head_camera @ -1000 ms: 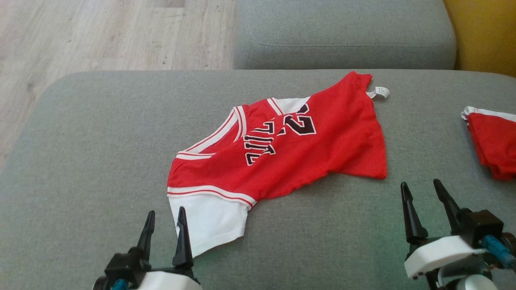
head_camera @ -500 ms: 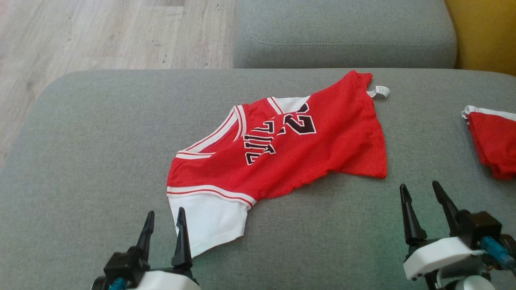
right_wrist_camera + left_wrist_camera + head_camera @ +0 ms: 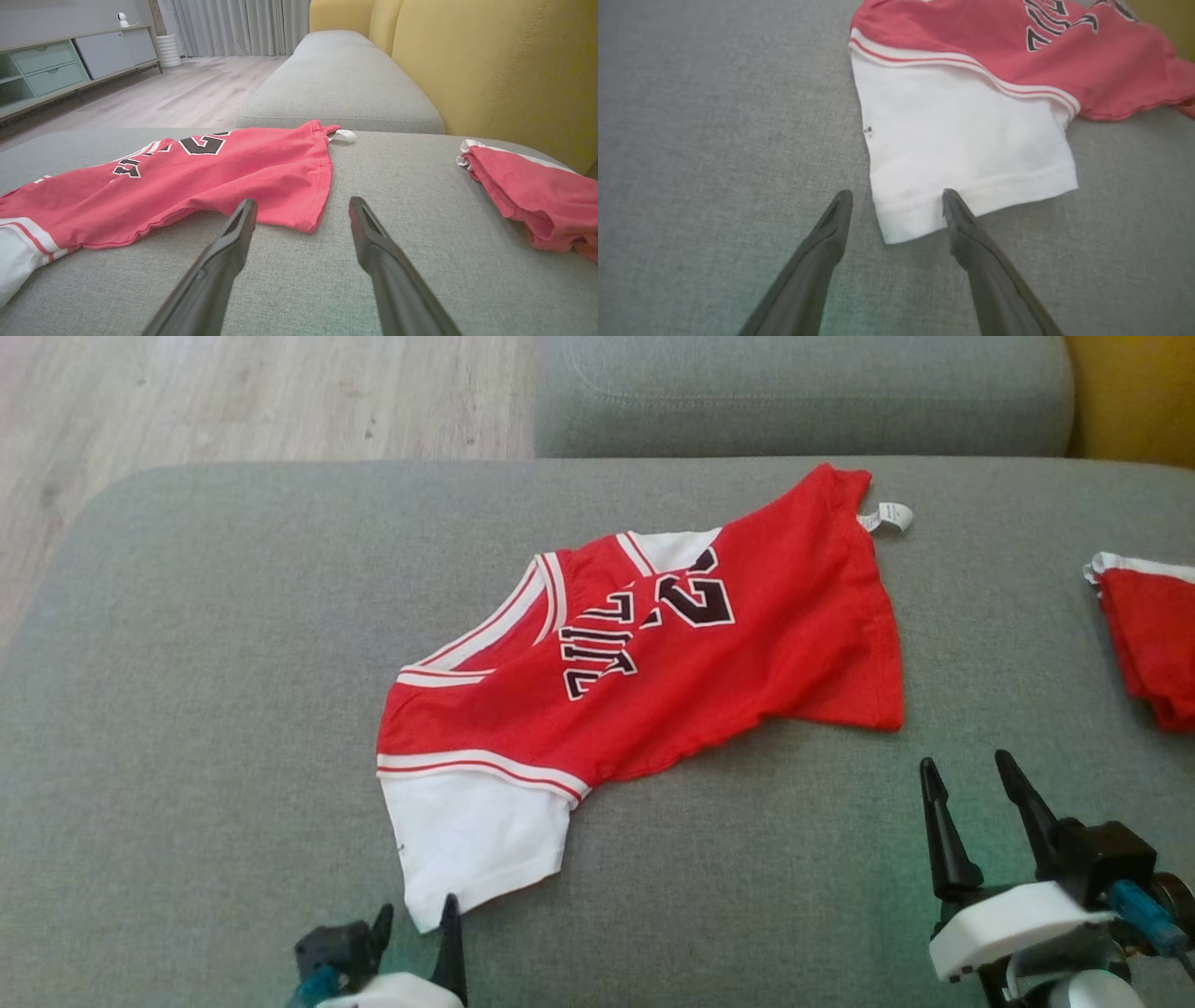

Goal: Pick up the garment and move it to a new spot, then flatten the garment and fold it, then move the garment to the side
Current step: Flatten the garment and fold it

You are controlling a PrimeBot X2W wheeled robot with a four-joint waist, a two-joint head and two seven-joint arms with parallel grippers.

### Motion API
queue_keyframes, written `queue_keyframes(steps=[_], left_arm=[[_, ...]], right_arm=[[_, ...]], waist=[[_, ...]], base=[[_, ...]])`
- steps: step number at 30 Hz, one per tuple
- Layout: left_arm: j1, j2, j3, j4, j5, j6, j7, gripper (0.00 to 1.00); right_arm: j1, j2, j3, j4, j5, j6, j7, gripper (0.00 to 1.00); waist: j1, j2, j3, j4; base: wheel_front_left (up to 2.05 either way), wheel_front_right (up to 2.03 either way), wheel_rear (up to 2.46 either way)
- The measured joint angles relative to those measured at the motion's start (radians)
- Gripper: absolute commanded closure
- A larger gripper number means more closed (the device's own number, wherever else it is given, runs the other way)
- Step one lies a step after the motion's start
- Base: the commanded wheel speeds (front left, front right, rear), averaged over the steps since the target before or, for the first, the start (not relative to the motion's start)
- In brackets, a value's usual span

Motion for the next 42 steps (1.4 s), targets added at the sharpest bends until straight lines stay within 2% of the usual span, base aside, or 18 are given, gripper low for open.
queue_keyframes(steps=[7,8,9,11,14,23,33,34,35,36,37,38,39,42], left_arm=[[-0.033,-0.013,-0.009,0.035,-0.007,-0.002,0.03,0.01],[-0.037,-0.015,-0.011,0.038,-0.007,-0.003,0.03,0.23],[-0.044,-0.016,-0.014,0.043,-0.007,-0.009,0.03,0.63],[-0.052,-0.02,-0.02,0.047,-0.007,-0.028,0.028,1.0],[-0.06,-0.025,-0.032,0.048,-0.007,-0.03,0.024,1.0],[-0.077,-0.03,-0.031,0.006,-0.001,-0.036,-0.053,1.0],[-0.093,-0.025,-0.031,-0.053,0.006,-0.027,-0.069,1.0],[-0.093,-0.025,-0.031,-0.055,0.008,-0.027,-0.07,1.0],[-0.093,-0.025,-0.031,-0.056,0.012,-0.027,-0.07,1.0],[-0.093,-0.024,-0.031,-0.056,0.012,-0.027,-0.072,1.0],[-0.093,-0.023,-0.031,-0.057,0.012,-0.026,-0.077,1.0],[-0.093,-0.021,-0.031,-0.06,0.012,-0.026,-0.078,1.0],[-0.093,-0.019,-0.03,-0.063,0.012,-0.026,-0.081,1.0],[-0.093,-0.012,-0.029,-0.076,0.012,-0.019,-0.096,1.0]], right_arm=[[-0.025,0.0,-0.007,0.001,-0.01,0.0,0.0,0.0],[-0.027,0.0,-0.009,0.002,-0.012,0.0,0.0,0.0],[-0.028,0.0,-0.011,0.004,-0.012,0.0,0.0,0.0],[-0.031,0.0,-0.017,0.013,-0.016,0.0,0.0,0.0],[-0.044,0.0,-0.029,0.031,-0.02,0.0,0.001,0.0],[-0.21,0.0,-0.135,0.224,-0.046,0.0,0.051,0.0],[-0.35,0.0,-0.157,0.51,-0.076,0.0,0.111,0.0],[-0.358,-0.001,-0.153,0.523,-0.064,0.0,0.111,0.18],[-0.37,-0.002,-0.15,0.54,-0.049,0.0,0.111,0.46],[-0.381,-0.003,-0.143,0.555,-0.035,0.0,0.111,0.65],[-0.394,-0.004,-0.135,0.57,-0.022,0.0,0.11,0.76],[-0.405,-0.003,-0.128,0.583,-0.008,0.0,0.11,0.8],[-0.415,-0.003,-0.12,0.597,0.003,0.0,0.11,1.0],[-0.432,-0.003,-0.105,0.628,0.014,0.0,0.086,1.0]], waist=[[0.0,0.0,0.03,-0.01],[0.0,0.0,0.033,-0.009],[0.0,0.0,0.036,-0.008],[0.0,0.0,0.041,-0.003],[0.0,0.0,0.046,0.005],[0.0,0.0,0.07,0.059],[0.0,0.0,0.103,0.115],[0.0,0.0,0.103,0.116],[-0.0001,0.0,0.102,0.116],[-0.0001,0.0,0.101,0.115],[-0.0001,0.0,0.1,0.113],[-0.0001,0.0,0.099,0.11],[-0.0001,0.0,0.098,0.107],[-0.0001,0.0,0.091,0.095]], base=[[0.0,0.0,0.0],[0.0,0.0,0.0],[0.0,0.0,0.0],[0.0,0.0,0.0],[0.0,0.0,0.0],[0.0,0.0,0.0],[0.0,0.0,0.0],[0.0,0.0,0.0],[0.0,0.0,0.0],[0.0,0.0,0.0],[0.0,0.0,0.0],[0.0,0.0,0.0],[0.0,0.0,0.0],[0.0,0.0,0.0]])
